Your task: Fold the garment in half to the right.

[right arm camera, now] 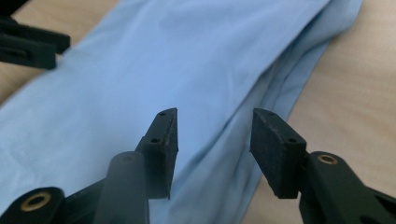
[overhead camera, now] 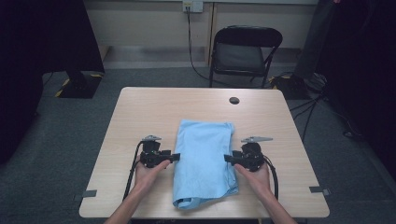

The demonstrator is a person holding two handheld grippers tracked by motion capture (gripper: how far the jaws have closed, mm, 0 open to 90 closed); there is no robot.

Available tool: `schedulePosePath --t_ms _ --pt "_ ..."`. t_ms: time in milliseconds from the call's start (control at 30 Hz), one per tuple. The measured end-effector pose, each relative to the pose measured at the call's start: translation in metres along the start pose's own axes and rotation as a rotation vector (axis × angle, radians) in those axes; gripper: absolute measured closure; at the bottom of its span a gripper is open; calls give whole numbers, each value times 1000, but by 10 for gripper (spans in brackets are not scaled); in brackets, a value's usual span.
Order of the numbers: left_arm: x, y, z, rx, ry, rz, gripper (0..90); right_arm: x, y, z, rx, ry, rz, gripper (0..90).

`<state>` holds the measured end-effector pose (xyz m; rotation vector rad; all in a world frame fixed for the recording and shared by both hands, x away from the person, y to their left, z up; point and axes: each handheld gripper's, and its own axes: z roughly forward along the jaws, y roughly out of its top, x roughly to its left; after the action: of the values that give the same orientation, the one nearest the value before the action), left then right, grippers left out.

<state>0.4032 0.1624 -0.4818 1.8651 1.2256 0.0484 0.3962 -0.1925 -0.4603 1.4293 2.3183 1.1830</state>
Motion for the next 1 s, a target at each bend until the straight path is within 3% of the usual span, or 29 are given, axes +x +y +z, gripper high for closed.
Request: schedulePosePath --t_ms 133,233,300,333,467,767,933,1000 --pt "-3 -6 6 20 21 22 403 -1 -12 9 31 -12 0 586" --pt "-8 -6 10 24 115 81 473 -3 -13 15 43 -37 -20 680" --pt "-10 -6 13 28 137 87 492 -8 -12 16 34 -46 -8 748" --pt "-13 -3 16 32 164 110 490 -13 -11 18 35 -28 -1 795" --pt "-15 3 25 23 215 142 496 -16 -7 24 36 -37 -10 833" --pt "-7 22 41 15 262 149 496 -34 12 40 10 -56 27 823" --pt "-3 26 46 -8 264 143 495 -42 16 45 -4 -57 51 797" --pt "-3 25 44 -8 256 126 495 -42 15 44 -2 -57 30 778"
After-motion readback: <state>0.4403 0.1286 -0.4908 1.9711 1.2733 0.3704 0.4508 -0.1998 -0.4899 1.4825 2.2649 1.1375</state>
